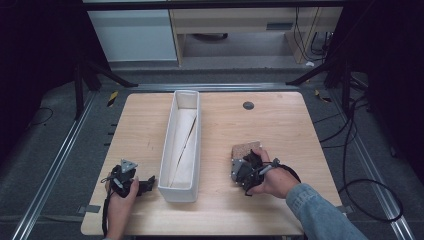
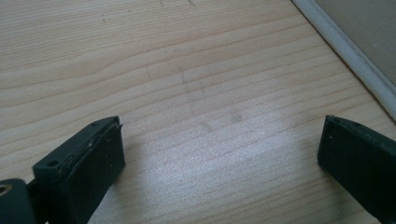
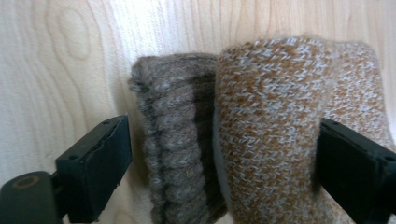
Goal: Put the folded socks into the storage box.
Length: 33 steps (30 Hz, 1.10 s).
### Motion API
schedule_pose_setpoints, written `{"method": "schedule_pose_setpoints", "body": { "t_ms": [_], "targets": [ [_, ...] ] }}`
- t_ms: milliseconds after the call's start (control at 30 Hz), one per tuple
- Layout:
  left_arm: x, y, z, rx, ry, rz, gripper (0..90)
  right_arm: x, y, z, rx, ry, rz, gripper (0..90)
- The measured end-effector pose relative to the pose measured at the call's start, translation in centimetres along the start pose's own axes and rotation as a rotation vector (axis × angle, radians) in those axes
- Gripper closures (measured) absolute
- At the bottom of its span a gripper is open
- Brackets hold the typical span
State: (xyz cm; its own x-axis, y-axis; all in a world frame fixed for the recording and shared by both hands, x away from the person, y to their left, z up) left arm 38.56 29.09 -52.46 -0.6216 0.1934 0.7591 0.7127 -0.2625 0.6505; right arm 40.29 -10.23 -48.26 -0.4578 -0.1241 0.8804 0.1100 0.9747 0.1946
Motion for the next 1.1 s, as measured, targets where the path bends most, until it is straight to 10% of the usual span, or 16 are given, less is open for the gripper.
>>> {"method": "schedule_pose_setpoints", "body": {
  "t_ms": [400,1100],
  "targets": [
    [0.0,0.0,0.0,-0.002,-0.001,0.001,0.0,0.1,-0.1,0.0,-0.001,-0.088,-0.008,31.3],
    [0.0,0.0,0.0,-0.002,-0.002,0.001,0.0,2.9,-0.5,-2.4,-0.074,0.005,-0.071,50.4]
  ]
}}
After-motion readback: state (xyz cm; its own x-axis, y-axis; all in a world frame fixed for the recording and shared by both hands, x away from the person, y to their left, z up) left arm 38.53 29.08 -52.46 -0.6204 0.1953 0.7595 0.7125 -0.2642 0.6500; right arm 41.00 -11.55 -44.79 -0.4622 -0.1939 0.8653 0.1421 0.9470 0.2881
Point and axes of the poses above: each handheld gripper's, and its own axes: x roughly backward along the jaws, y roughly out of its top, z roughly to its left, the point moved 2 cm from there along -x, roughly forward along the jaws, and after that the axes turned 5 degrees about z, right-handed, at the moved point
